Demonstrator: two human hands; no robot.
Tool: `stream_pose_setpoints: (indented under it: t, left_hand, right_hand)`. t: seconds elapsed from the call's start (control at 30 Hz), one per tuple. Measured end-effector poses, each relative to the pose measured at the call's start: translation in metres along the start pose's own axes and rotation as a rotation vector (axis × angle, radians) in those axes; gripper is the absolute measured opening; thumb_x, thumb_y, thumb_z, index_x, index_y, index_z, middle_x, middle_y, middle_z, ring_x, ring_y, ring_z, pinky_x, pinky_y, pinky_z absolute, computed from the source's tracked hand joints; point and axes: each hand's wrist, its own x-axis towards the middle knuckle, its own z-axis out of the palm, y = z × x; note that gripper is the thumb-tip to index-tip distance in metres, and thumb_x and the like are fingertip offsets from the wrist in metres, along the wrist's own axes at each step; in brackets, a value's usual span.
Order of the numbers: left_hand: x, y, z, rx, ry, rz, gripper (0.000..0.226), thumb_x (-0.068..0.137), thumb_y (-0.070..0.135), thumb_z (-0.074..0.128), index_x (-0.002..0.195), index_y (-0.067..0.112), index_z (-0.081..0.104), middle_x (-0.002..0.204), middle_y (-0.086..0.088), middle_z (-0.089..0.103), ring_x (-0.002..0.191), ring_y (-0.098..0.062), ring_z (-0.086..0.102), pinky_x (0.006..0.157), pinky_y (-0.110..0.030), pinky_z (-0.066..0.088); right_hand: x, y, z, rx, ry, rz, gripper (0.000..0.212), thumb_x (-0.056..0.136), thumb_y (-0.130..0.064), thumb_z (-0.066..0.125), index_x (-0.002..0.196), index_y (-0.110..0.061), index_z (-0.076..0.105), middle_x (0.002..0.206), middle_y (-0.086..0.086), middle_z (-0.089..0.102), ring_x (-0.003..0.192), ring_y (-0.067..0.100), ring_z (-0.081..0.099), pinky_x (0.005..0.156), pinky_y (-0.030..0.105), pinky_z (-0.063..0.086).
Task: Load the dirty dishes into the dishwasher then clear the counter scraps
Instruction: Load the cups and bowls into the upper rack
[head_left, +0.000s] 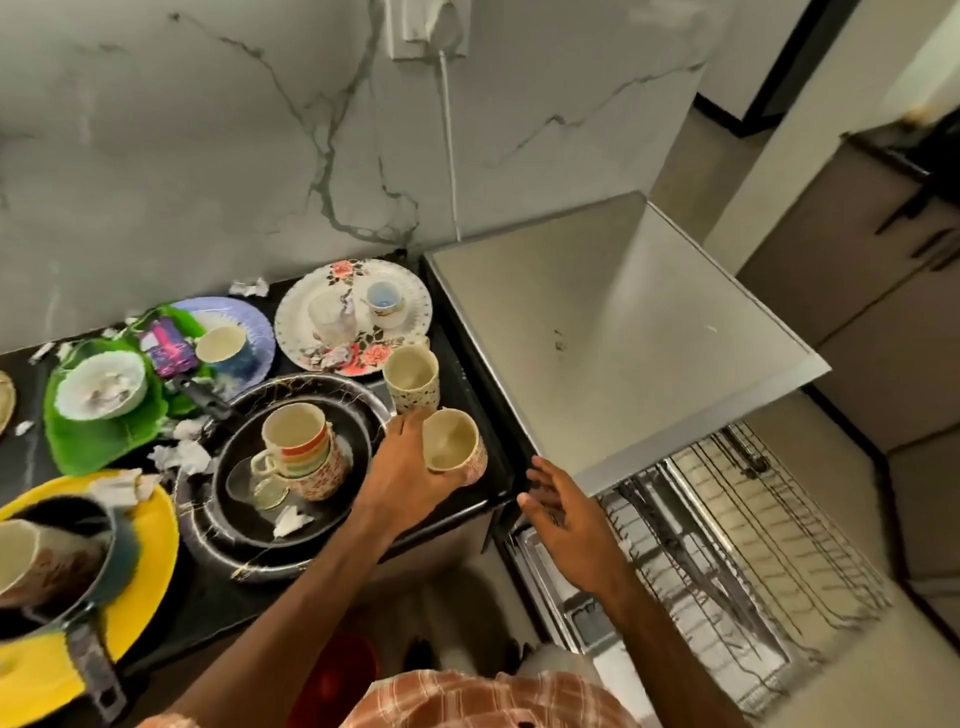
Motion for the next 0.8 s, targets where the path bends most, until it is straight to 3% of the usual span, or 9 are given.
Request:
stream_pose_setpoints:
  t: [0.1,0.27,0.37,0.47,0.57,0.63,0.7,0.8]
  left_hand:
    - [-0.003,0.008,-0.001,-0.208,-0.134,0.036,0.081,0.068,0.039,0.089,0.135,0.034,0.045,0.131,0.013,0.053,0.120,-0.004,0.053,0.097,-0.025,0.047]
    - [-0.003,0.027,0.015,-0.502,-0.477,-0.007,0.084,0.072,0.011,0.089,0.138,0.033,0.043,0.134,0.012,0.059,0.124,-0.005,0.057,0.098,-0.030,0.055]
    - [0.002,0.040,0.029,-0.533,-0.626,0.024,0.087,0.073,0.005,0.087,0.141,0.032,0.040,0.138,0.006,0.057,0.129,-0.012,0.057,0.100,-0.033,0.055]
    - [0.009,0.056,0.047,-0.530,-0.721,0.034,0.089,0.075,0.005,0.086,0.144,0.033,0.038,0.140,0.006,0.054,0.130,-0.012,0.056,0.102,-0.036,0.054]
    - [0.019,0.070,0.071,-0.415,-0.779,0.027,0.094,0.072,0.020,0.090,0.146,0.041,0.037,0.143,0.012,0.053,0.130,-0.010,0.056,0.104,-0.034,0.052]
    - [0.024,0.077,0.090,-0.210,-0.740,0.050,0.094,0.075,0.029,0.089,0.151,0.042,0.034,0.149,0.014,0.047,0.135,-0.009,0.049,0.107,-0.026,0.046]
    - [0.029,0.084,0.106,0.036,-0.644,0.102,0.089,0.082,0.033,0.082,0.155,0.031,0.031,0.153,0.010,0.042,0.138,-0.008,0.042,0.109,-0.023,0.038]
    - [0.034,0.089,0.124,0.230,-0.627,0.117,0.082,0.091,0.036,0.072,0.159,0.022,0.027,0.161,0.003,0.035,0.147,-0.016,0.033,0.121,-0.032,0.028]
  right_hand:
    - [-0.007,0.000,0.002,0.262,0.073,0.115,0.045,0.098,-0.047,0.062,0.142,-0.039,0.054,0.138,-0.013,0.063,0.119,-0.005,0.063,0.108,0.033,0.053]
    - [-0.020,-0.001,-0.007,0.805,0.105,0.287,0.048,0.098,-0.047,0.056,0.137,-0.019,0.059,0.126,0.012,0.072,0.118,0.027,0.069,0.104,0.047,0.055]
    - [-0.026,0.007,-0.025,0.931,0.093,0.301,0.043,0.105,-0.038,0.051,0.136,-0.010,0.058,0.126,0.022,0.070,0.119,0.038,0.067,0.105,0.053,0.053]
    - [-0.032,0.024,-0.050,0.966,0.119,0.319,0.045,0.102,-0.034,0.058,0.137,-0.006,0.058,0.127,0.026,0.068,0.117,0.039,0.067,0.097,0.047,0.059]
    - [-0.038,0.041,-0.073,0.942,0.171,0.323,0.047,0.096,-0.031,0.065,0.135,-0.005,0.059,0.123,0.024,0.070,0.109,0.036,0.071,0.083,0.037,0.063]
    - [-0.042,0.056,-0.089,0.928,0.237,0.347,0.048,0.091,-0.025,0.070,0.134,-0.007,0.059,0.119,0.019,0.074,0.107,0.035,0.073,0.080,0.035,0.063]
    - [-0.047,0.071,-0.104,0.908,0.301,0.364,0.050,0.086,-0.020,0.074,0.133,-0.011,0.059,0.119,0.016,0.074,0.107,0.034,0.074,0.082,0.037,0.063]
    - [-0.052,0.107,-0.126,0.856,0.362,0.405,0.054,0.084,-0.020,0.078,0.134,-0.015,0.059,0.127,0.016,0.070,0.109,0.034,0.073,0.090,0.044,0.062]
